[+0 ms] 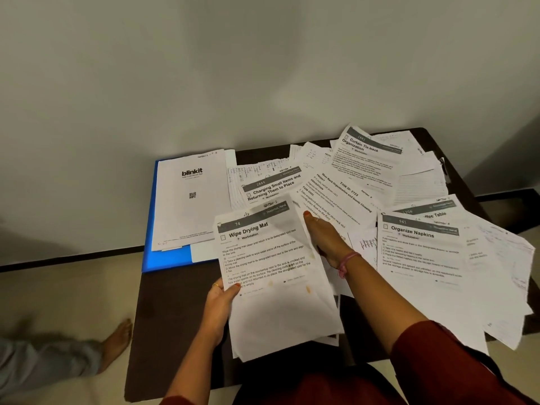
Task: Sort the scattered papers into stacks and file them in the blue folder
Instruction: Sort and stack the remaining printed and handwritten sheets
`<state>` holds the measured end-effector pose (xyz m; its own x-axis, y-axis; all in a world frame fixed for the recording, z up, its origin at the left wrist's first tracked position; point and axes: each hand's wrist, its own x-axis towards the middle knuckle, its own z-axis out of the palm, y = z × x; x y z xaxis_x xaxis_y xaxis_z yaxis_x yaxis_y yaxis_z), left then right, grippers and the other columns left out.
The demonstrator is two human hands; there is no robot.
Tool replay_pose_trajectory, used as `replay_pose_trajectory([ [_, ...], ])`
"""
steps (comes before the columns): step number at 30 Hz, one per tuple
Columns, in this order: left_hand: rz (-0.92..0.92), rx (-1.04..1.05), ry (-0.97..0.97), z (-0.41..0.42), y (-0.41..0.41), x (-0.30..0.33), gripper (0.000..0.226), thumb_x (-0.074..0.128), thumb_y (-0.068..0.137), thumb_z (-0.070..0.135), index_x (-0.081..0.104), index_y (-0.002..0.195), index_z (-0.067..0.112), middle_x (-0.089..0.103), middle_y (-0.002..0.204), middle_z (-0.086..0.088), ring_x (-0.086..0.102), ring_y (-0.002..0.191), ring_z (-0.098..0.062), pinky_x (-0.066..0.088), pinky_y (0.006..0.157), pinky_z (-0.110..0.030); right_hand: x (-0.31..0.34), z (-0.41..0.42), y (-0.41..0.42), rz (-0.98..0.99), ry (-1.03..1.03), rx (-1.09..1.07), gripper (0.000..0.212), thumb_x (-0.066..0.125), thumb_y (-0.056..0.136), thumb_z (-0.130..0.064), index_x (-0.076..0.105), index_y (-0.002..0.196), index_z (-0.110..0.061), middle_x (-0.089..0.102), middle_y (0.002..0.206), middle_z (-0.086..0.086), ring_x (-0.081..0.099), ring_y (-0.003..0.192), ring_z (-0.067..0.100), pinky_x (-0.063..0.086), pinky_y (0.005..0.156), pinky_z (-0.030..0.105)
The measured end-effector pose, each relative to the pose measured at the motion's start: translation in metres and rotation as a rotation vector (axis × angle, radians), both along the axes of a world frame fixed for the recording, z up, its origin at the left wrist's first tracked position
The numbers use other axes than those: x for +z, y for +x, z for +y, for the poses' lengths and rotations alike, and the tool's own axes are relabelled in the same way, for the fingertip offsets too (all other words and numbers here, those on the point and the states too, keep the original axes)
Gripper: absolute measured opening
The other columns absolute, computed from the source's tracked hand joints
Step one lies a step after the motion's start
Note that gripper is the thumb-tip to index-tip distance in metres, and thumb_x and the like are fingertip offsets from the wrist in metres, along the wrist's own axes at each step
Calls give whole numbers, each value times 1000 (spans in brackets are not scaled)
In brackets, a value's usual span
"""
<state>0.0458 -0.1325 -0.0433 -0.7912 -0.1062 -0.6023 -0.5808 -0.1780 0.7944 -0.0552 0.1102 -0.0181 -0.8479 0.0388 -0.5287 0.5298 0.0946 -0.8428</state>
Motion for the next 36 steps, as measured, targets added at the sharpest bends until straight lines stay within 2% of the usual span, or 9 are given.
replay_pose_trajectory([
  [6, -16, 0, -3, 8, -3, -8, 30, 49, 94, -3, 59, 116, 13, 68, 114, -10, 65, 105, -29, 48, 96, -49, 8, -3, 24, 4, -136, -14, 53, 31, 97, -55, 61, 123, -20, 69, 111, 4, 66, 98, 18, 53, 75, 26],
  [11, -48, 13, -13, 12, -3, -12, 29, 48, 93, -3, 58, 117, 10, 68, 113, -12, 65, 104, -31, 48, 96, -51, -5, -3, 40, 66, -221, 8, 55, 37, 92, -64, 54, 131, -30, 63, 125, -8, 58, 116, 12, 46, 100, 34],
  [13, -57, 10, -25, 13, -3, -13, 29, 49, 93, -2, 56, 119, 9, 68, 114, -12, 65, 103, -30, 48, 96, -51, -11, -2, 45, 77, -168, 24, 47, 46, 93, -56, 54, 129, -27, 63, 125, -5, 60, 112, 11, 49, 97, 35],
  [15, -56, 3, -44, 13, -3, -13, 28, 49, 93, -1, 56, 118, 10, 68, 114, -12, 65, 103, -29, 49, 96, -50, -18, -2, 50, 89, -122, 12, 25, 48, 99, -33, 56, 120, -25, 66, 118, 1, 65, 102, 13, 55, 87, 31],
  [18, -46, -7, -85, 15, -4, -12, 24, 53, 92, 2, 57, 113, 13, 69, 110, -9, 67, 100, -27, 51, 91, -45, -24, 0, 54, 72, -72, -24, 22, 43, 100, -19, 54, 119, -26, 65, 119, 1, 63, 104, 16, 52, 91, 33],
  [21, -21, -29, -144, 19, -7, -10, 24, 55, 91, 3, 60, 111, 14, 71, 105, -2, 68, 96, -20, 53, 84, -37, -28, 4, 55, 44, -80, -60, 24, 42, 100, -16, 54, 119, -25, 64, 117, 0, 63, 103, 15, 52, 86, 27],
  [25, -26, -75, -183, 23, -8, -10, 21, 55, 93, 15, 61, 113, 19, 71, 107, 1, 68, 99, -19, 51, 93, -44, -28, 10, 54, 30, -70, -97, 29, 44, 100, -15, 53, 127, -16, 62, 122, 1, 59, 111, 19, 48, 97, 34],
  [29, -6, -85, -191, 31, -8, -8, 21, 52, 96, 19, 61, 115, 20, 71, 108, 5, 67, 101, -15, 52, 88, -34, -27, 15, 52, 18, -80, -151, 28, 44, 99, -11, 51, 127, -13, 61, 120, 2, 60, 106, 18, 50, 85, 25],
  [36, -23, -60, -168, 43, -12, -8, 25, 51, 97, 16, 59, 120, 16, 71, 110, -2, 67, 102, -22, 50, 95, -47, -27, 30, 57, -24, -65, -87, 25, 45, 99, -18, 55, 122, -20, 63, 122, 3, 61, 111, 22, 48, 99, 43],
])
